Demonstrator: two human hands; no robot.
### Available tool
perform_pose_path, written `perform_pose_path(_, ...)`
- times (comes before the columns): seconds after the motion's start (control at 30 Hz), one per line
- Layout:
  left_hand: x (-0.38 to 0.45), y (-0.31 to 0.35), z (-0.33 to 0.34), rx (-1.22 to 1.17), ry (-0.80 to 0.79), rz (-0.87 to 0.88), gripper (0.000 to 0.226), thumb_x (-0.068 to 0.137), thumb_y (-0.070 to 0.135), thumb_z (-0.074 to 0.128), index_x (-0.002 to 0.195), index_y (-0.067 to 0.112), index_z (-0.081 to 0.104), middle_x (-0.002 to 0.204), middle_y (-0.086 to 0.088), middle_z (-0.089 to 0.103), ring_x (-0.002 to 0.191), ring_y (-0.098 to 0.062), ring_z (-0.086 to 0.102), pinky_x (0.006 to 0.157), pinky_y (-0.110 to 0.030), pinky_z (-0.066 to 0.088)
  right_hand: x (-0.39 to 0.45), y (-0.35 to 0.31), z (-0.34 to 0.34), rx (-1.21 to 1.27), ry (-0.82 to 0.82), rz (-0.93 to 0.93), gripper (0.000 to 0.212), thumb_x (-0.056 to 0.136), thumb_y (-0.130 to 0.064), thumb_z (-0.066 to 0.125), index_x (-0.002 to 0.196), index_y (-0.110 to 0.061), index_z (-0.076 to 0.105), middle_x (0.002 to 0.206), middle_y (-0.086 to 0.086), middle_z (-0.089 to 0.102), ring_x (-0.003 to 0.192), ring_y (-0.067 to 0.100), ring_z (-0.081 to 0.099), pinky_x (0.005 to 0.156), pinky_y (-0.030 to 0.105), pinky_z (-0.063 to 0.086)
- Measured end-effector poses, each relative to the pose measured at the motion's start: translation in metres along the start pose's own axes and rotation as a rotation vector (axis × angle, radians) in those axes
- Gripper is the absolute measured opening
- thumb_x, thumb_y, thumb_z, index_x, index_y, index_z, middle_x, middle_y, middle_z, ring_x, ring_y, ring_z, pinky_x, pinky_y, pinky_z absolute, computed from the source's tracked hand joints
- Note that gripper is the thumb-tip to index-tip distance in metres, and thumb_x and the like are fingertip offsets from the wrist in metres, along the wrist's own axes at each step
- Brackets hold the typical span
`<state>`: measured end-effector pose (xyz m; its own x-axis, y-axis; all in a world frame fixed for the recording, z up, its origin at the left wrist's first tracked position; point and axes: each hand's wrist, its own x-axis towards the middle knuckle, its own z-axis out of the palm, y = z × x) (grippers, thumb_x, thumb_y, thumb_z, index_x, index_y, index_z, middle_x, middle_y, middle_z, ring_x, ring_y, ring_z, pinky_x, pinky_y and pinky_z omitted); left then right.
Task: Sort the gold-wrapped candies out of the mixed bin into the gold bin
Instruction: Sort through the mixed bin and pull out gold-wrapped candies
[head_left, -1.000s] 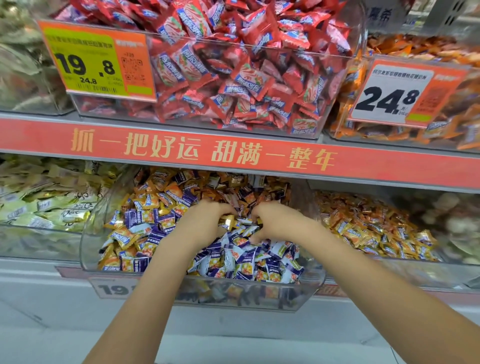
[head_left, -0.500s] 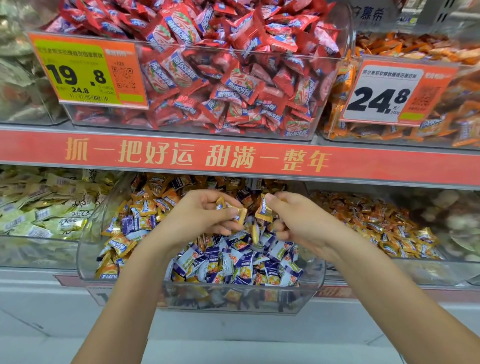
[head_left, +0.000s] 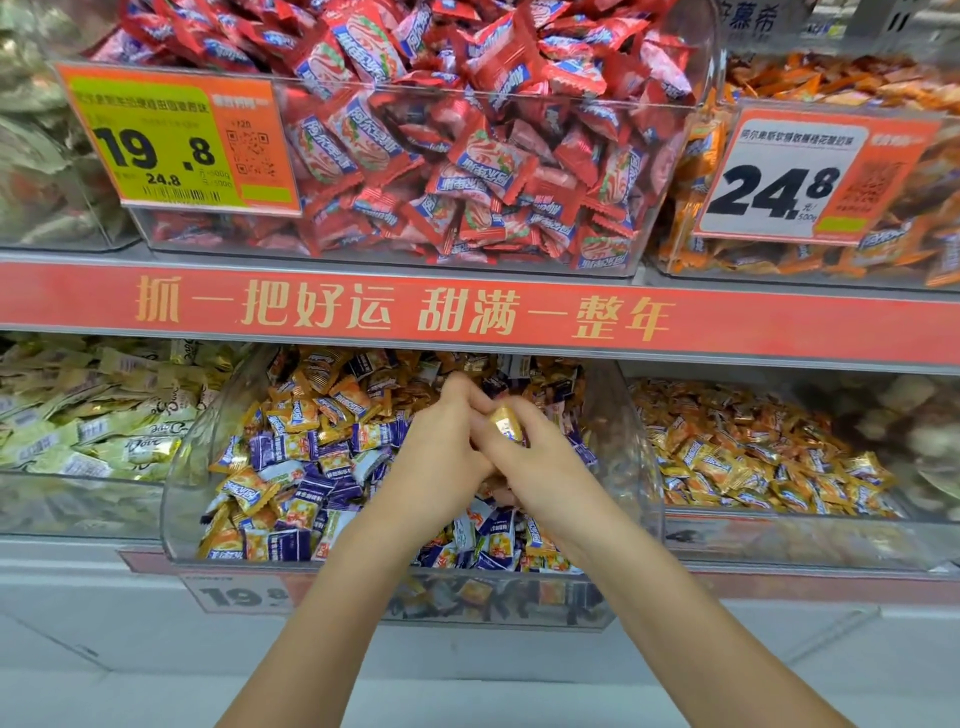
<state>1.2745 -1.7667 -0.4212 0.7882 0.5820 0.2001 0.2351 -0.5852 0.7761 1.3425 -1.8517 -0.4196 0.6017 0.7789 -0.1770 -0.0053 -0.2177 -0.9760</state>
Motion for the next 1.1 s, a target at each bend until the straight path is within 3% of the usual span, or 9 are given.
perform_pose_path(0.13, -0.002, 0.009, -0.009, -0.291, -0.069, -0.112, 0.045, 0.081, 0.008, 0.07, 0.111, 0.013, 0.036, 0.098, 0.0, 0.064, 0.079, -0.014, 0.067, 0.069, -0.034, 0.056, -0.001, -0.006, -0.009, -0.204, 0.174, -0.172, 0.017, 0.098, -0.024, 0.049, 0.111, -0.02, 0.06, 0.082, -0.002, 0.059, 0.053, 0.005, 0.048, 0.046, 0.017, 0.039)
perform_pose_path(0.23, -0.006, 0.014, -0.014, -0.407, -0.102, -0.119, 0.05, 0.077, 0.012, 0.076, 0.111, 0.016, 0.039, 0.109, 0.006, 0.058, 0.077, -0.016, 0.07, 0.074, -0.03, 0.057, -0.017, -0.009, -0.028, -0.406, 0.288, -0.317, 0.013, 0.098, -0.023, 0.049, 0.107, -0.024, 0.059, 0.084, -0.008, 0.061, 0.054, 0.002, 0.052, 0.046, 0.01, 0.035)
perform_pose_path(0.47, -0.01, -0.003, 0.016, 0.432, -0.612, 0.211, 0.038, 0.076, 0.025, 0.078, 0.112, 0.031, 0.067, 0.114, 0.015, 0.062, 0.104, -0.003, 0.054, 0.09, -0.025, 0.046, -0.052, 0.01, -0.12, -0.53, 0.699, -0.382, 0.013, 0.095, -0.016, 0.052, 0.106, -0.019, 0.058, 0.086, -0.005, 0.062, 0.072, 0.004, 0.055, 0.063, 0.02, 0.039)
perform_pose_path(0.57, -0.006, -0.004, 0.019, 0.398, -0.568, 0.17, 0.032, 0.076, 0.027, 0.078, 0.108, 0.027, 0.071, 0.11, 0.011, 0.066, 0.099, -0.008, 0.059, 0.089, -0.033, 0.05, -0.037, 0.021, -0.148, -0.687, 0.527, -0.026, 0.039, 0.1, -0.036, 0.041, 0.134, -0.017, 0.047, 0.127, 0.011, 0.057, 0.117, 0.03, 0.052, 0.092, 0.036, 0.038)
perform_pose_path(0.63, -0.003, -0.005, 0.018, 0.343, -0.501, 0.137, 0.025, 0.083, 0.029, 0.072, 0.106, 0.022, 0.072, 0.097, 0.009, 0.069, 0.089, -0.006, 0.062, 0.083, -0.029, 0.053, -0.036, 0.026, -0.153, -0.743, 0.477, -0.029, 0.046, 0.099, -0.045, 0.034, 0.135, -0.019, 0.048, 0.138, 0.008, 0.05, 0.13, 0.03, 0.041, 0.107, 0.041, 0.03)
perform_pose_path(0.73, 0.002, -0.004, 0.015, 0.204, -0.314, 0.065, 0.023, 0.088, 0.03, 0.065, 0.106, 0.017, 0.07, 0.081, 0.01, 0.066, 0.075, 0.0, 0.061, 0.07, -0.012, 0.05, -0.048, 0.021, -0.138, -0.698, 0.592, -0.439, 0.026, 0.096, -0.04, 0.05, 0.114, -0.025, 0.062, 0.114, -0.005, 0.064, 0.109, 0.013, 0.057, 0.093, 0.022, 0.042)
perform_pose_path(0.8, 0.004, 0.004, 0.011, -0.03, -0.209, -0.01, 0.017, 0.088, 0.025, 0.066, 0.102, 0.016, 0.069, 0.076, 0.004, 0.07, 0.07, -0.001, 0.064, 0.065, -0.008, 0.048, -0.05, 0.017, -0.123, -0.713, 0.427, -0.633, 0.02, 0.09, -0.03, 0.06, 0.11, -0.033, 0.062, 0.105, -0.016, 0.063, 0.096, -0.002, 0.057, 0.08, 0.006, 0.04)
perform_pose_path(0.93, -0.004, 0.029, 0.013, -0.524, -0.291, -0.12, 0.01, 0.085, 0.007, 0.065, 0.093, 0.003, 0.059, 0.069, -0.004, 0.072, 0.064, -0.009, 0.067, 0.064, -0.018, 0.052, -0.038, 0.019, -0.095, -0.868, 0.038, -0.681, 0.049, 0.086, -0.027, 0.069, 0.128, -0.045, 0.052, 0.111, -0.024, 0.058, 0.101, -0.01, 0.05, 0.087, 0.011, 0.039)
perform_pose_path(1.1, 0.0, 0.036, 0.014, -0.656, -0.26, -0.258, 0.022, 0.084, 0.016, 0.066, 0.103, 0.008, 0.056, 0.081, -0.009, 0.074, 0.072, -0.017, 0.071, 0.066, -0.024, 0.058, -0.043, 0.015, -0.099, -0.53, 0.303, -0.674, 0.024, 0.085, -0.02, 0.069, 0.101, -0.037, 0.064, 0.092, -0.018, 0.064, 0.085, 0.003, 0.058, 0.072, 0.013, 0.043)
